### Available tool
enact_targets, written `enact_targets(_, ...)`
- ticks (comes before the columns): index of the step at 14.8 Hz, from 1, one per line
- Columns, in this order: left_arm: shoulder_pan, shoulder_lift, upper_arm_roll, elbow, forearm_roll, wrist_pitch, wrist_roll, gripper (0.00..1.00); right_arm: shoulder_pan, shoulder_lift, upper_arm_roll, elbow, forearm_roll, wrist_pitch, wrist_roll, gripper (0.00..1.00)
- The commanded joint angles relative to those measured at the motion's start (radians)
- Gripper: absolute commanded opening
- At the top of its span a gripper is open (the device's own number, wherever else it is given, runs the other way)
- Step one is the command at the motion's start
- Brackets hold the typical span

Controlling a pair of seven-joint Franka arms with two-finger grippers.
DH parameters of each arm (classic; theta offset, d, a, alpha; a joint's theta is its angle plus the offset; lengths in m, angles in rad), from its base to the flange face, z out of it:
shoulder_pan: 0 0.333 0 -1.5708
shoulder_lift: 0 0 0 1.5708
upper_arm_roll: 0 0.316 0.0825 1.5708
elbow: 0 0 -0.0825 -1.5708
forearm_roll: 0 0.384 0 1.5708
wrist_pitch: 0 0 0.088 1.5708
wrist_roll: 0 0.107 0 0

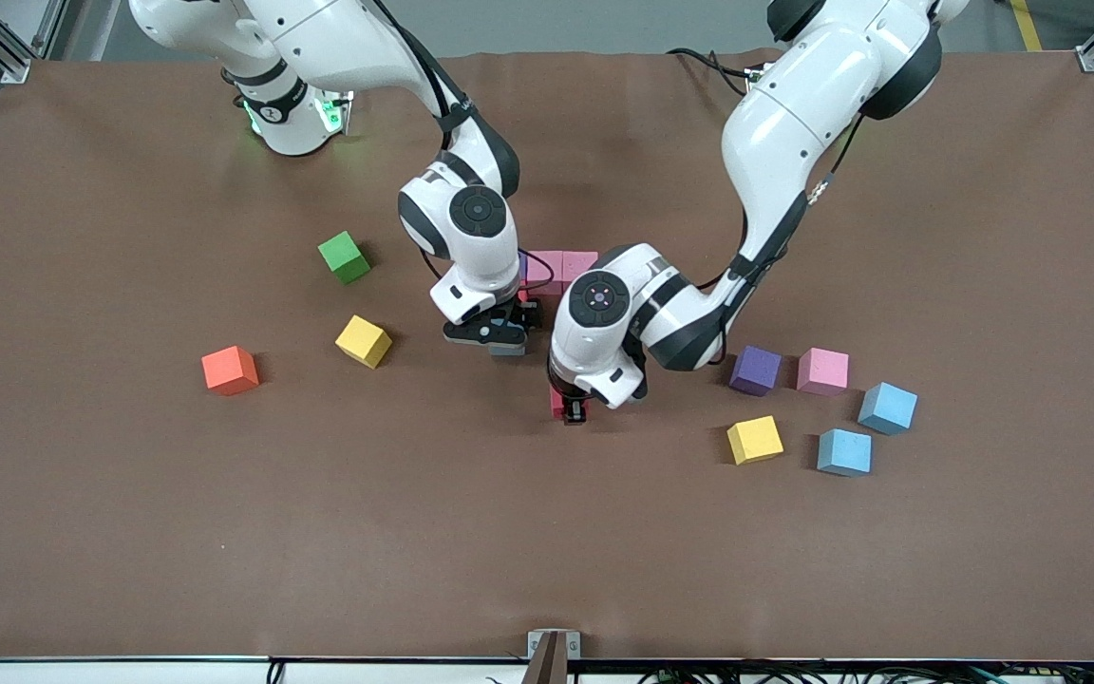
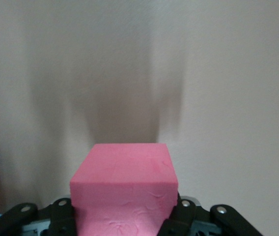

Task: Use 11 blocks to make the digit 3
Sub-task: 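Open the right gripper off the blue block while the left gripper lowers pink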

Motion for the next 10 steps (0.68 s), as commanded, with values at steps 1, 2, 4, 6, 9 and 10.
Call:
enact_targets(1,0.001,-0.005,0.0,-0.009,0.004,0.012,-0.014,0.44,-0.016,-0.053,0.0,-0.011,-0.018,-0.016,0.017,1.0)
enact_targets(2,0.0,-0.006,0.0,-0.017,0.006,0.012,-0.012,0.44,-0.02,-0.061,0.0,-0.011,-0.018,-0.016,0.014,1.0)
enact_targets(4,-0.006,-0.006,0.0,-0.034,0.017,0.012,-0.008,0.44,-0.049,-0.083,0.002,-0.01,-0.015,-0.057,0.005,1.0)
enact_targets(6,-0.005,-0.012,0.0,-0.064,0.021,0.04,-0.001,0.44,-0.084,-0.124,0.005,-0.016,-0.009,-0.09,-0.021,1.0)
enact_targets(9,-0.006,-0.031,-0.005,-0.132,0.023,0.077,-0.006,0.44,-0.151,-0.191,0.003,-0.02,0.021,-0.205,-0.027,1.0)
enact_targets(10,-0.009,-0.037,-0.006,-0.152,0.023,0.081,-0.009,0.44,-0.173,-0.207,0.002,-0.022,0.029,-0.235,-0.02,1.0)
